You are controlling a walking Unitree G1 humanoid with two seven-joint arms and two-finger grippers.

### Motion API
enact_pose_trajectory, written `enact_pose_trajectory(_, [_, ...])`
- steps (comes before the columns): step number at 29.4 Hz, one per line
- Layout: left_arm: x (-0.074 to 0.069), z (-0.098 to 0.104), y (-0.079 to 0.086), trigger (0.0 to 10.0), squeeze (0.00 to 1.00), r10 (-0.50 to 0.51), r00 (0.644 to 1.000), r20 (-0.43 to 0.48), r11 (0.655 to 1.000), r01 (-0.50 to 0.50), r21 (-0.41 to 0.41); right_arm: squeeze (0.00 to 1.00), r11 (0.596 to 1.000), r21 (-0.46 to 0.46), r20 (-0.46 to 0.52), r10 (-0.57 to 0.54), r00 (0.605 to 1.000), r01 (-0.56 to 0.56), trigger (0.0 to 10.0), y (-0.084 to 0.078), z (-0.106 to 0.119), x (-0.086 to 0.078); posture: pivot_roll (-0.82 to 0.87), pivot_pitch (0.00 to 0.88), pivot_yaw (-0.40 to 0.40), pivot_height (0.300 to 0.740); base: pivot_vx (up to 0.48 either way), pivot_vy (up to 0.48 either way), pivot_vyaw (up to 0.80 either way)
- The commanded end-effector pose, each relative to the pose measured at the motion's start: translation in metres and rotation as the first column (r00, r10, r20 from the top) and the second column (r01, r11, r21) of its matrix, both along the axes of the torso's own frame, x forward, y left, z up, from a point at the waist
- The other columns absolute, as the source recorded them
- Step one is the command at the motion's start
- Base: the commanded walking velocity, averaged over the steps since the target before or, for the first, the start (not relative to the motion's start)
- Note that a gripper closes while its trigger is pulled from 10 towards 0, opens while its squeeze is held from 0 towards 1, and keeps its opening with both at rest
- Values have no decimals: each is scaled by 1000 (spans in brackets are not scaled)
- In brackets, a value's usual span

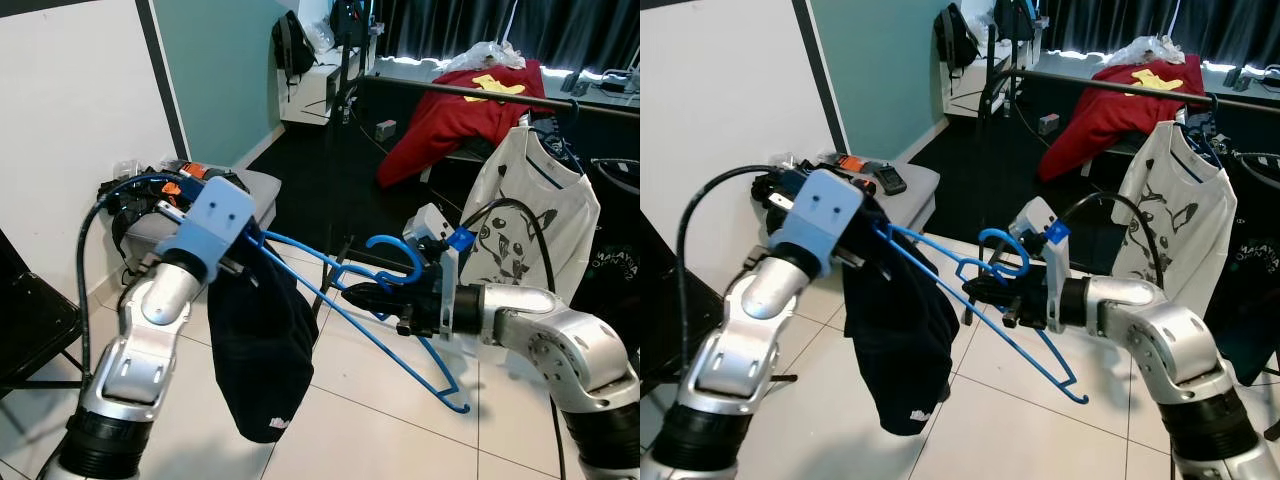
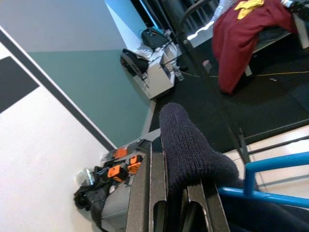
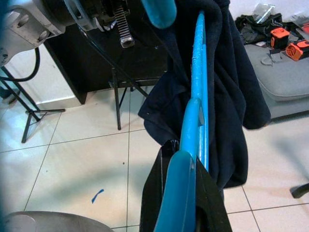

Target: Hang hanger

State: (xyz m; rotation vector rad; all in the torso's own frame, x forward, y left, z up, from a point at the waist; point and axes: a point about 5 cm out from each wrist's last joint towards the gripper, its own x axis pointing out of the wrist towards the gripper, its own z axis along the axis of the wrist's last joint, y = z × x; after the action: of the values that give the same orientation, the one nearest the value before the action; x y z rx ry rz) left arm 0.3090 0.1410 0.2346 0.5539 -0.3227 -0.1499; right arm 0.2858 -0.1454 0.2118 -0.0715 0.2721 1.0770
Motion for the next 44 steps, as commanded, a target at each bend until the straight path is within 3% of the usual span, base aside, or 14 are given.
enact_pose_trajectory(1, [-6,8,-11,0,0,-58,998,36,998,58,-18,0,1000,-19,-10,-3,1000,3,10000,4,-2,2,-72,21,-3,740,0,0,0])
enact_pose_trajectory(3, [-9,6,-28,0,0,-133,991,20,990,133,-38,0,1000,-23,-9,-3,1000,3,10000,6,-3,3,-74,20,-4,740,0,0,0])
enact_pose_trajectory(10, [-8,3,-38,0,0,-151,989,0,987,150,-60,0,1000,-23,-2,-1,1000,1,10000,8,-3,4,-75,18,0,740,0,0,0])
enact_pose_trajectory(18, [-1,6,-20,275,0,-62,998,16,998,62,-6,0,997,-14,5,70,998,-70,10000,7,-1,-7,-78,19,6,740,0,0,0])
enact_pose_trajectory(21, [3,17,12,0,0,42,998,53,997,-45,56,0,994,-38,-16,98,995,-99,10000,-6,-1,-13,-75,18,10,740,0,0,0])
enact_pose_trajectory(29, [2,16,12,0,0,43,998,49,998,-45,33,0,992,-47,-29,112,993,-113,10000,-9,-2,-15,-74,21,11,740,0,0,0])
enact_pose_trajectory(34, [1,12,1,0,0,17,999,33,1000,-17,3,0,994,-21,-15,108,994,-108,10000,-10,1,-14,-74,20,12,740,0,0,0])
enact_pose_trajectory(37, [-4,12,-25,0,0,-72,997,20,992,74,-106,0,1000,-19,27,11,1000,-11,10000,-12,4,0,-69,18,12,740,0,0,0])
enact_pose_trajectory(42, [-5,12,-34,0,0,-101,995,18,988,102,-114,0,1000,-22,41,-20,999,21,10000,-13,5,5,-66,17,11,740,0,0,0])
enact_pose_trajectory(44, [-8,6,-49,0,0,-149,989,-1,982,148,-115,0,998,-8,66,-58,996,58,10000,-15,10,12,-67,15,8,740,0,0,0])
